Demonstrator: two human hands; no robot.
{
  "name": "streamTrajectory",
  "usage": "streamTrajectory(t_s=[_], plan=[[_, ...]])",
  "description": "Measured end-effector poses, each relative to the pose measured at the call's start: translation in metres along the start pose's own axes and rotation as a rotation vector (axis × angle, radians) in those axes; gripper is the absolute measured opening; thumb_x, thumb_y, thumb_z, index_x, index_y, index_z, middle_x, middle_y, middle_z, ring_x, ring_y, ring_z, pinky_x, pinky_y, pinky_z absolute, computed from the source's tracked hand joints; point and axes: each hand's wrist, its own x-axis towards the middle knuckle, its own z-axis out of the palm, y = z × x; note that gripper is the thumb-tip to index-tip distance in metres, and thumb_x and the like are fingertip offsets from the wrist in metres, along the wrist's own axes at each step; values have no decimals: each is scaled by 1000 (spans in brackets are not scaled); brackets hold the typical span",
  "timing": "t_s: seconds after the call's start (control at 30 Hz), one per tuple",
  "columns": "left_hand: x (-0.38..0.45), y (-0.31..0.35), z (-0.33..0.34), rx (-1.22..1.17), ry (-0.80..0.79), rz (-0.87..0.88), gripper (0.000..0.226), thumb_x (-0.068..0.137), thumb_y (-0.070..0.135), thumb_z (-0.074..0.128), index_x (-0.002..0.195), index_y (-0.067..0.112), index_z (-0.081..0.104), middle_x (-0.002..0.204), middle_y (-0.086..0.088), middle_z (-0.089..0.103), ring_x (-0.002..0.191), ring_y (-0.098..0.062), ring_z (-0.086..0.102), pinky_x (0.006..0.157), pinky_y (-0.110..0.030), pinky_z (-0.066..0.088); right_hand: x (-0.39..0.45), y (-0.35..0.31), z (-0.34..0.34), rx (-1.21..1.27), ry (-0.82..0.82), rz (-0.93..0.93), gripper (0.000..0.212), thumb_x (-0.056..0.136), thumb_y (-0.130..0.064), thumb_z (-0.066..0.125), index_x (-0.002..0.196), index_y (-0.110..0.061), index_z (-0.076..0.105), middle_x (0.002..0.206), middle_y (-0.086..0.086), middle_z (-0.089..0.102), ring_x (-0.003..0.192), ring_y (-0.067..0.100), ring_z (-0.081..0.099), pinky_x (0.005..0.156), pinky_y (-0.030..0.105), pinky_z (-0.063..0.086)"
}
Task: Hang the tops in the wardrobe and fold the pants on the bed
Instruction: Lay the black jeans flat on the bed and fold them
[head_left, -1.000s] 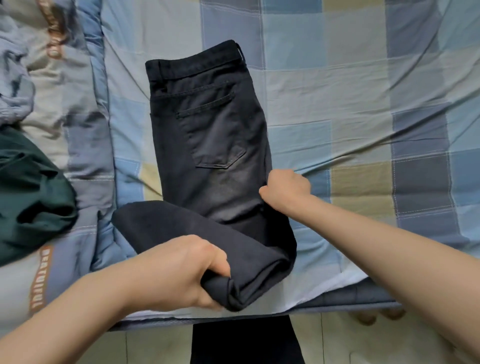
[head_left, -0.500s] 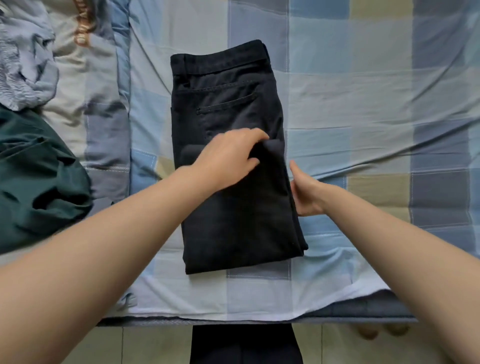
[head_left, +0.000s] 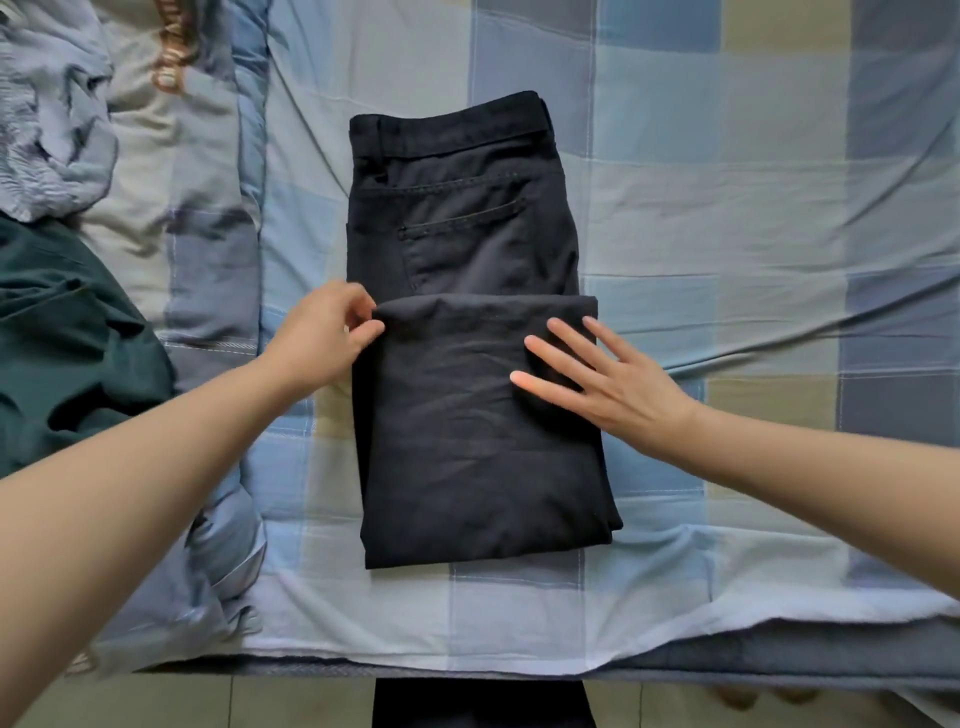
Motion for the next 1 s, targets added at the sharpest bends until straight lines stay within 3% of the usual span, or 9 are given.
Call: streamTrajectory(t_s=[0.07, 0.13, 0.27, 0.37, 0.5, 0.63, 0.7, 0.8, 1.0], plan=[[3, 7, 3, -241, -51, -70, 41, 87, 18, 72, 121, 12, 50, 110, 0, 57, 91, -18, 54, 73, -17, 40, 12, 11, 14, -108, -42, -66, 81, 84, -1, 47, 153, -30, 17, 157, 10, 26, 142, 37, 28, 113, 52, 29], [8, 14, 9, -405, -92, -148, 50, 86, 21, 73, 128, 17, 47, 108, 2, 57, 89, -13, 54, 70, -13, 41, 23, 21, 20, -149, -64, -131, 88, 81, 3, 47, 153, -32, 12, 158, 8, 23, 143, 37, 24, 114, 53, 25], [12, 25, 18, -496, -103, -208, 15, 90, 23, 68, 101, 16, 61, 85, 2, 59, 75, -9, 55, 61, -19, 43, 26, 20, 23, -102, -114, -160, 79, 85, 6, 13, 153, -33, 12, 157, 12, 25, 142, 38, 26, 115, 55, 22], [6, 16, 17, -580, -66, -222, 15, 91, 23, 66, 102, 16, 59, 89, 2, 59, 76, -10, 55, 64, -24, 44, 24, 22, 23, -68, -75, -174, 80, 84, 8, 16, 153, -31, 12, 157, 15, 22, 142, 38, 26, 115, 55, 23], [2, -12, 23, -189, 57, -42, 23, 93, 19, 61, 116, 14, 56, 109, -4, 58, 96, -23, 56, 83, -31, 44, 27, 26, 28, -46, -27, -190, 81, 82, 7, 23, 154, -29, 14, 157, 16, 24, 142, 36, 27, 115, 54, 23], [-5, -28, 27, 562, 253, 670, 47, 97, 1, 32, 138, 13, 49, 137, -12, 53, 117, -39, 51, 98, -51, 43, 29, 24, 35, -18, -26, -178, 76, 85, 4, 23, 153, -29, 19, 156, 16, 27, 141, 37, 29, 114, 54, 24], [-13, -42, 29, 831, 116, 937, 63, 94, -5, 21, 150, 21, 38, 153, -7, 39, 138, -38, 38, 113, -51, 31, 31, 26, 39, -17, -9, -185, 76, 85, 4, 19, 153, -29, 19, 156, 15, 27, 141, 37, 30, 114, 54, 24], [-16, -58, 31, 996, -79, 1049, 81, 84, -11, 22, 155, 28, 21, 162, -6, 18, 147, -38, 18, 117, -56, 21, 35, 30, 46, -19, -18, -208, 76, 85, 2, 6, 152, -29, 20, 155, 17, 28, 140, 39, 30, 115, 55, 23], [-1, -57, 42, 1036, -58, 1031, 70, 92, 0, 27, 154, 34, 22, 161, -6, 22, 146, -43, 19, 116, -59, 21, 41, 33, 35, 25, -118, -221, 72, 83, -9, 16, 151, -31, 25, 153, 22, 29, 138, 44, 31, 113, 59, 24]])
